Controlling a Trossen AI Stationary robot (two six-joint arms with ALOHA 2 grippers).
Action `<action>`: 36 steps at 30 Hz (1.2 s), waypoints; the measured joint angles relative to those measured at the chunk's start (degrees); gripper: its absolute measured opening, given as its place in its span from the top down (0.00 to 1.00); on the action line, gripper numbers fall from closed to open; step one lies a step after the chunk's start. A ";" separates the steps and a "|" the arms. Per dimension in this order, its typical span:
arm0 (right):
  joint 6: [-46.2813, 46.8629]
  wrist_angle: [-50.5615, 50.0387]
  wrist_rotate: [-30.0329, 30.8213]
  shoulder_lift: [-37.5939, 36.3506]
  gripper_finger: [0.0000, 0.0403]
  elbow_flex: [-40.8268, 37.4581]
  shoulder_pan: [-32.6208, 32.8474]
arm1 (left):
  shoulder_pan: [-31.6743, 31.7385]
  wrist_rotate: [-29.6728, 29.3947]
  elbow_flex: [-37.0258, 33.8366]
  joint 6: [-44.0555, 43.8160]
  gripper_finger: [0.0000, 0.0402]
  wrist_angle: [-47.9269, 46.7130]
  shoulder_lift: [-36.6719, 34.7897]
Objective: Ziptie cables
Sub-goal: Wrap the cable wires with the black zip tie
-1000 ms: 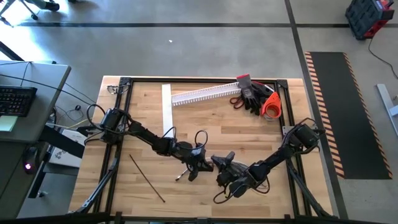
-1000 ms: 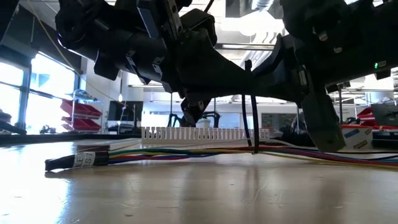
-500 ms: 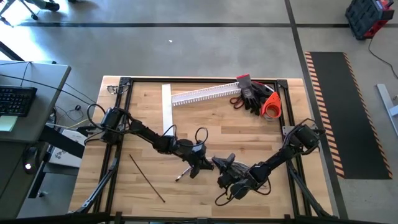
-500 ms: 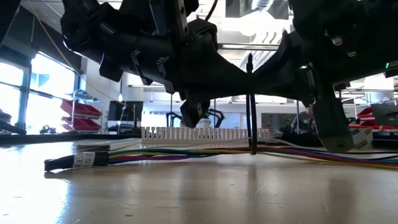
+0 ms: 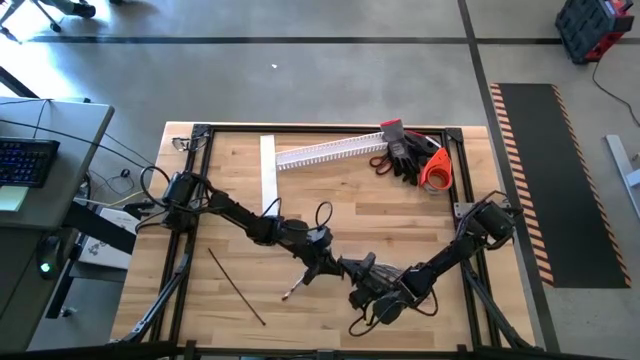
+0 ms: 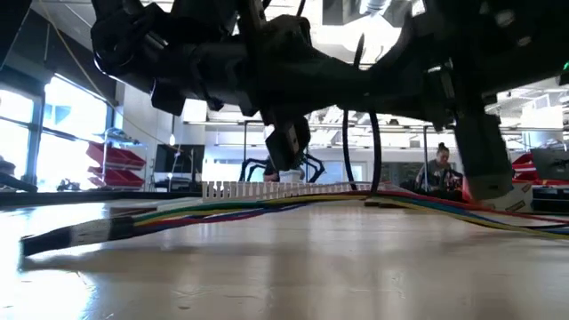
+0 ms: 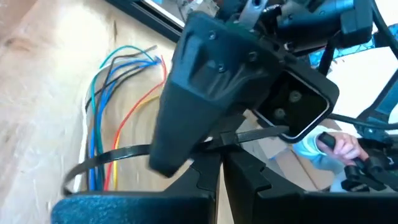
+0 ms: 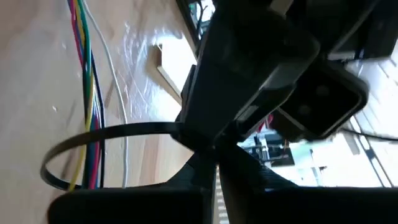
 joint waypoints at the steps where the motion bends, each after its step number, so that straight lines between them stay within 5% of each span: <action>1: -0.42 -0.09 0.39 0.00 1.00 0.27 0.20 | 0.07 0.11 0.00 -0.26 1.00 0.16 0.25; 14: 2.41 -0.32 0.48 0.00 1.00 0.59 1.21 | 0.17 0.14 0.02 2.45 1.00 -0.07 0.90; 23: 17.03 -1.84 -8.70 0.00 0.98 -2.45 -0.58 | -0.30 4.93 0.04 13.48 1.00 -12.40 0.84; 30: 18.17 -1.01 -15.40 0.00 0.77 -4.07 -2.65 | -0.36 7.23 0.01 22.79 1.00 -23.13 -2.01; 36: 10.65 1.41 -18.00 -0.03 0.57 -4.48 -3.45 | -1.41 -5.80 0.07 38.65 1.00 -27.71 -6.60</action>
